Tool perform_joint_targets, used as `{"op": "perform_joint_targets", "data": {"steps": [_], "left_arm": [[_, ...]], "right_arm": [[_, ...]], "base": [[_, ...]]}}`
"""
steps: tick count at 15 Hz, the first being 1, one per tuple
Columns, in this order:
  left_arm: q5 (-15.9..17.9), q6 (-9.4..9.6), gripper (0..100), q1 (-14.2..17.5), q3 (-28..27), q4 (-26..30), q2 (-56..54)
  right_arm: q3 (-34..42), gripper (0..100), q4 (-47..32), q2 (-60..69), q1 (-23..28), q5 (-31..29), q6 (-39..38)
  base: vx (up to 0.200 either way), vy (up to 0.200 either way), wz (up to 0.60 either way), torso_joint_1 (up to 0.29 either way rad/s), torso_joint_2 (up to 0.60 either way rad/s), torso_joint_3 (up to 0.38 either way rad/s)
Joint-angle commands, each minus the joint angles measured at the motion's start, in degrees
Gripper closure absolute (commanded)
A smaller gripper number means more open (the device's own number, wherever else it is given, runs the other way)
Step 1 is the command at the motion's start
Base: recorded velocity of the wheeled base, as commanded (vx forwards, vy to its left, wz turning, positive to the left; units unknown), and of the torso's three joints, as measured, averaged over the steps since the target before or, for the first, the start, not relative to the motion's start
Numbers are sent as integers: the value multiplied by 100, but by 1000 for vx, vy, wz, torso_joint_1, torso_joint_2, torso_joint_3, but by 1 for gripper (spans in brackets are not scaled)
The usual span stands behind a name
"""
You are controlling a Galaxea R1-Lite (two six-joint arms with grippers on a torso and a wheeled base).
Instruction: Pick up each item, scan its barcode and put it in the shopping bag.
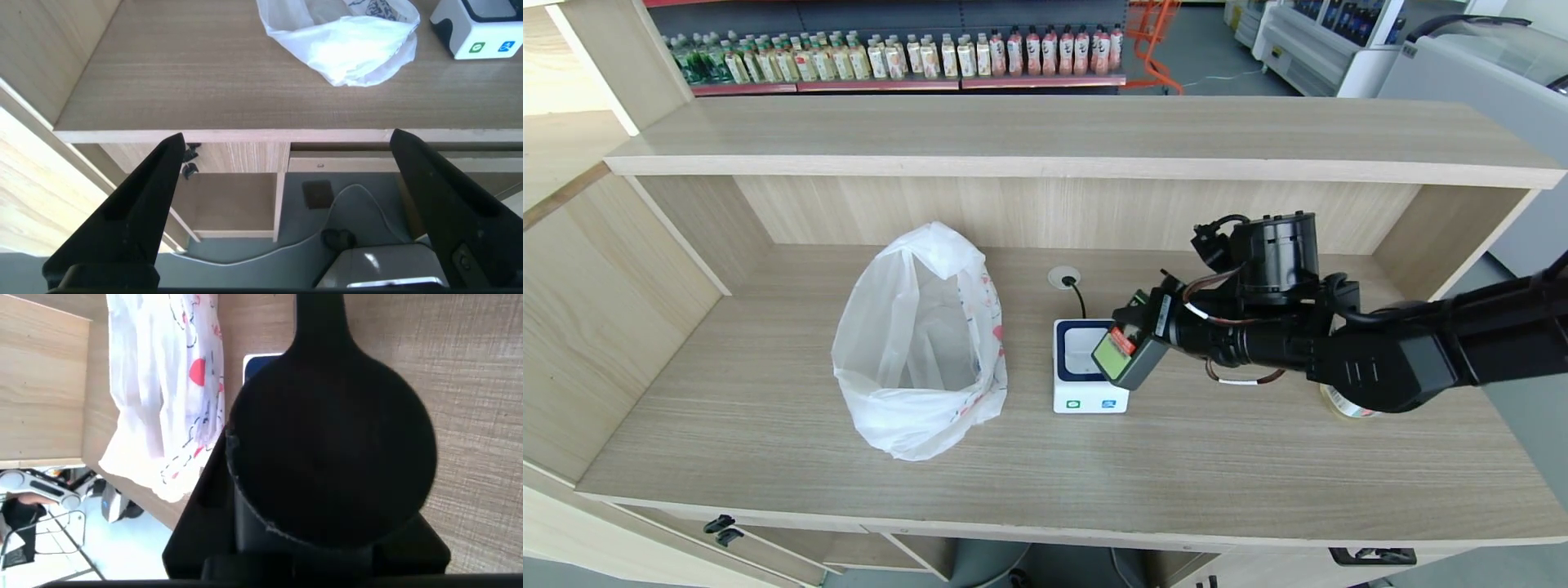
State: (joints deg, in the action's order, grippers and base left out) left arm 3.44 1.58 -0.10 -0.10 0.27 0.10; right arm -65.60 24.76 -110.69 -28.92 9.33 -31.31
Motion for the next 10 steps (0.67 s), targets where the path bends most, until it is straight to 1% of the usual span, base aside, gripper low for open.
{"op": "perform_joint_targets", "data": {"steps": [1,4,6,7,10], "left_arm": [[-1,0,0,1,1,0,-1],[-1,0,0,1,1,0,-1],[-1,0,0,1,1,0,-1],[-1,0,0,1,1,0,-1],[-1,0,0,1,1,0,-1]], "right_arm": [[-14,100,82,-146,-44,-1,2],[-58,100,345,-286,-114,8,2],[-190,100,381,-427,-229,-10,2],[-190,100,381,-436,-246,-19,72],[-164,100,460,-489,-255,-27,608]], "base": [[0,0,0,0,0,0],[0,0,0,0,0,0],[0,0,0,0,0,0],[0,0,0,0,0,0],[0,0,0,0,0,0]]}}
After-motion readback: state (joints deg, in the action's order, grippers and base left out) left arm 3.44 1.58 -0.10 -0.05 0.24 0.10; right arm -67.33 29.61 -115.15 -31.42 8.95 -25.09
